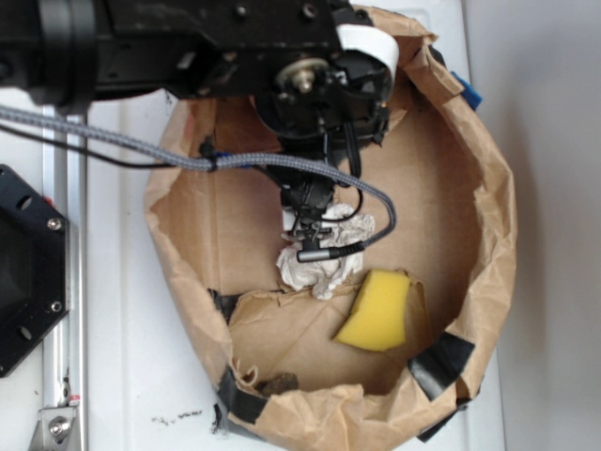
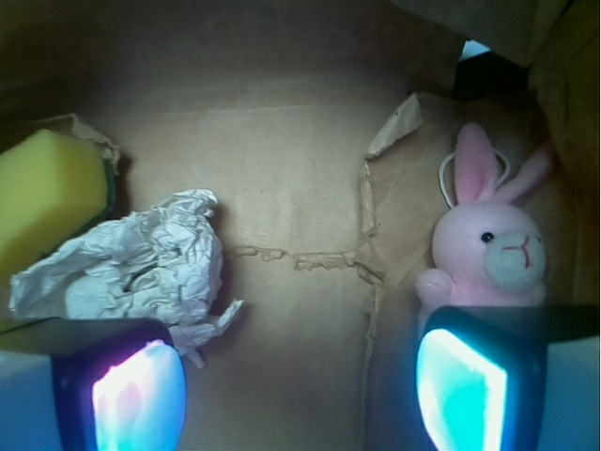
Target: Grab the pink bunny.
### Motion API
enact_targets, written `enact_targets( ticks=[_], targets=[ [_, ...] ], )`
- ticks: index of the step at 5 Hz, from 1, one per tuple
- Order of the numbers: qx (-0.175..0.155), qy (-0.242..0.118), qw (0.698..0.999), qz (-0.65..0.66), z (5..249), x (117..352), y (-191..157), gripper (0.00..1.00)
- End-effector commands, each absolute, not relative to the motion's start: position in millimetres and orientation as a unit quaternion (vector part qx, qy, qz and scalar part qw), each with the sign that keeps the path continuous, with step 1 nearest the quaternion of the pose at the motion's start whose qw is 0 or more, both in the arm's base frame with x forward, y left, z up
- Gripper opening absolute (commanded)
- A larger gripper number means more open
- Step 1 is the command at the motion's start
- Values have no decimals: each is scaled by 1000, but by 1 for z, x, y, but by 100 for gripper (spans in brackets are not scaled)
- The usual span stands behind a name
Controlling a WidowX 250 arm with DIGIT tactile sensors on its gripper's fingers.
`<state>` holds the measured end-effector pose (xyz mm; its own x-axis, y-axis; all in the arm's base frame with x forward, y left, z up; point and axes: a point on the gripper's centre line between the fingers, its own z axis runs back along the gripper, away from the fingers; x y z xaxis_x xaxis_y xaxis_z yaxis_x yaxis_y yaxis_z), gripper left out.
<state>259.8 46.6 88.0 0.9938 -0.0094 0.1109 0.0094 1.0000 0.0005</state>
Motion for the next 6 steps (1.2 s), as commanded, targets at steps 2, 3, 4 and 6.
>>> enact_targets(
  ticks=[2,3,4,6],
  targets=[
    [70,-55,996,-29,83,265,72,100],
    [86,-49,995,-26,81,265,73,100],
    [98,-42,994,-22,82,262,74,100],
    [114,-27,993,-25,74,263,79,100]
  ],
)
